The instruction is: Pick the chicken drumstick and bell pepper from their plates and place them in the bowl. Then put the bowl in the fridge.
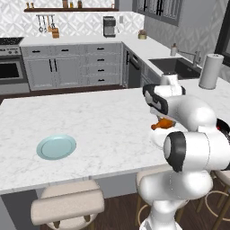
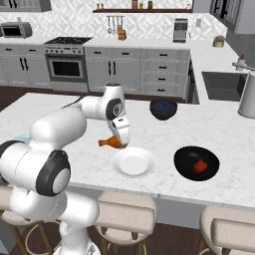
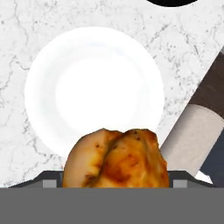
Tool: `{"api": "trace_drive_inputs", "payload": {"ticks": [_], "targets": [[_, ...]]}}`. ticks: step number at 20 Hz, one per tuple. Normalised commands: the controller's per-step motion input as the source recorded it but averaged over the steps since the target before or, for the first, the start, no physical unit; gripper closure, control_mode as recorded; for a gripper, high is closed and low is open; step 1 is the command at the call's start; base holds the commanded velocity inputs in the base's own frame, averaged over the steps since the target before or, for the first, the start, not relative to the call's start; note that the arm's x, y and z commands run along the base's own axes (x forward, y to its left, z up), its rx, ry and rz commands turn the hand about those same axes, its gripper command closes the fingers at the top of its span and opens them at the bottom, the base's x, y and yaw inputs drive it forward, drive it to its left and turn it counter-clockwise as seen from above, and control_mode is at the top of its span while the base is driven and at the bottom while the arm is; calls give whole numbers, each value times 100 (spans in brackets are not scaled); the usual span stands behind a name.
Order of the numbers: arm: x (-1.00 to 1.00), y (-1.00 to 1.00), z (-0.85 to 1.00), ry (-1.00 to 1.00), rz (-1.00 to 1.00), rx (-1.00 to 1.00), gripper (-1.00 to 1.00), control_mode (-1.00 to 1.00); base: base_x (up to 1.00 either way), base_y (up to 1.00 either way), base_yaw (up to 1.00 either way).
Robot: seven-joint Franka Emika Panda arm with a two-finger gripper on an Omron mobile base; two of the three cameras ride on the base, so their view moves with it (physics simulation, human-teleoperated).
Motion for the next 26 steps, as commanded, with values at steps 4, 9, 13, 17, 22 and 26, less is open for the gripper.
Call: {"api": "trace_drive_inputs", "payload": {"ticks": [4,9,13,17,22,26], "targets": [[-1,-100,-21,0,-24,-17,100,-100,0,0,0],[6,-76,45,18,-32,0,100,-100,0,0,0],[15,-68,19,10,-10,0,100,-100,0,0,0],[-3,-62,-27,0,-1,-2,100,-100,0,0,0],[0,-59,-34,0,0,-1,100,-100,0,0,0],[0,-46,-24,0,0,0,100,-100,0,0,0]]}}
